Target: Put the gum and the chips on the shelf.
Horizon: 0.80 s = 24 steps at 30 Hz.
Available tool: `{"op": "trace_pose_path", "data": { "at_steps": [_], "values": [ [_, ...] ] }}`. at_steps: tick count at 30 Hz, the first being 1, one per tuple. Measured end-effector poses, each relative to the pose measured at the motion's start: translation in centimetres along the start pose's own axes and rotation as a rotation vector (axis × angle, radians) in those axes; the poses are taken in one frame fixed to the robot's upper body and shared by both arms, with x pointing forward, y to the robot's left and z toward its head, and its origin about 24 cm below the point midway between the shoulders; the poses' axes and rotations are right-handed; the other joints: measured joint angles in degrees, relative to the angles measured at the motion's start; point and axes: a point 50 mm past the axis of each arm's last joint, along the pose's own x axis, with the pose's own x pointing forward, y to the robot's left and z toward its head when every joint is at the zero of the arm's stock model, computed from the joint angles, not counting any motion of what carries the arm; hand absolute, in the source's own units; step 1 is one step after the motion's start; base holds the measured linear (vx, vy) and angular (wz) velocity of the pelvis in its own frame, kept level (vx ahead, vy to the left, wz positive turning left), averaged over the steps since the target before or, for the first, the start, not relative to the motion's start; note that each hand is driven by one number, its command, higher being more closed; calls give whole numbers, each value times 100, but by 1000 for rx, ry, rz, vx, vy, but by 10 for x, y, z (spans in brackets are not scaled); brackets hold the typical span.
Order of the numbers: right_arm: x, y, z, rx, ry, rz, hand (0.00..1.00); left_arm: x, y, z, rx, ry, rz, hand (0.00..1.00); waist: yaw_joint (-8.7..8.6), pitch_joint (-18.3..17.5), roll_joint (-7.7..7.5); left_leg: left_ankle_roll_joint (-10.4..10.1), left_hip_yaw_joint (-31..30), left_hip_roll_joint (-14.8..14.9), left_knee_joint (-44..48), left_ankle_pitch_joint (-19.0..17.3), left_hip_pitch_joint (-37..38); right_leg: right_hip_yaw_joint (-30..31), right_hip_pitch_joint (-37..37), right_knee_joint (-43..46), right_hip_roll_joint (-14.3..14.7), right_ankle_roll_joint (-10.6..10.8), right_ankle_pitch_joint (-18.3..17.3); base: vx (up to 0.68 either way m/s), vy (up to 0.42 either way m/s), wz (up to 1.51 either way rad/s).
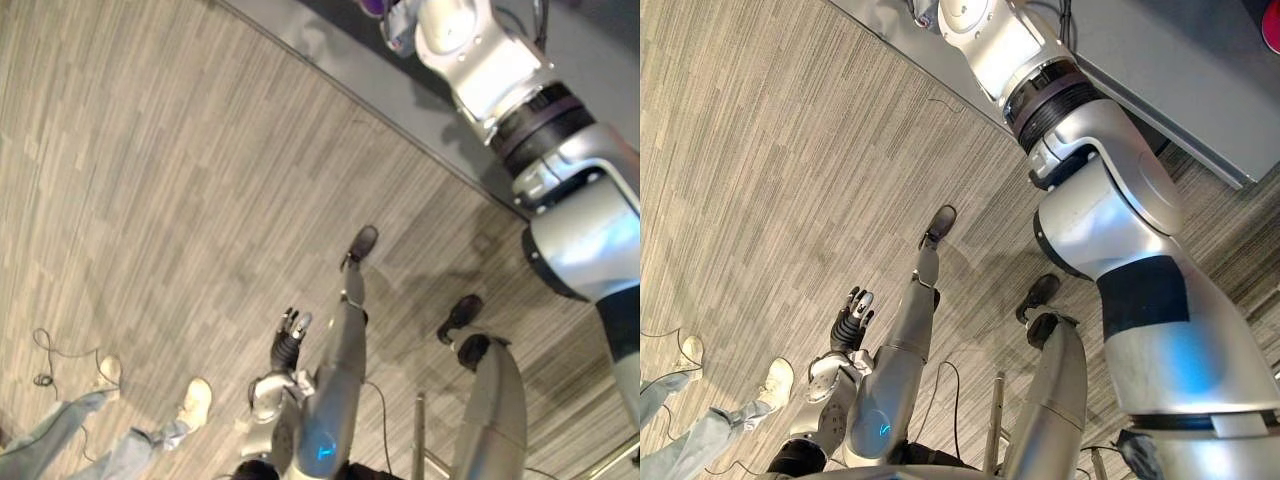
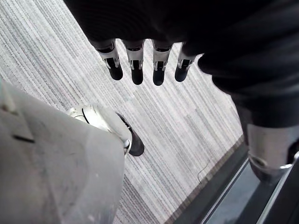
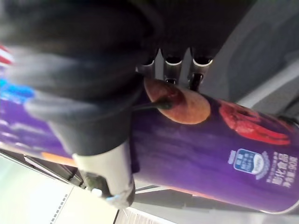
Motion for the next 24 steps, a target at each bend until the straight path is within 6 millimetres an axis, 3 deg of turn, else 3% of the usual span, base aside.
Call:
{"op": "trace_pose_path", "data": {
  "at_steps": [24],
  "values": [
    [7,-30,5,13,2,-86,100,-6,4,2,-14,-19,15,0,-172,9,-15,13,127,4,-202,98,12,79,-104,-42,-23,9,7,10,-8,-1]
  ]
}}
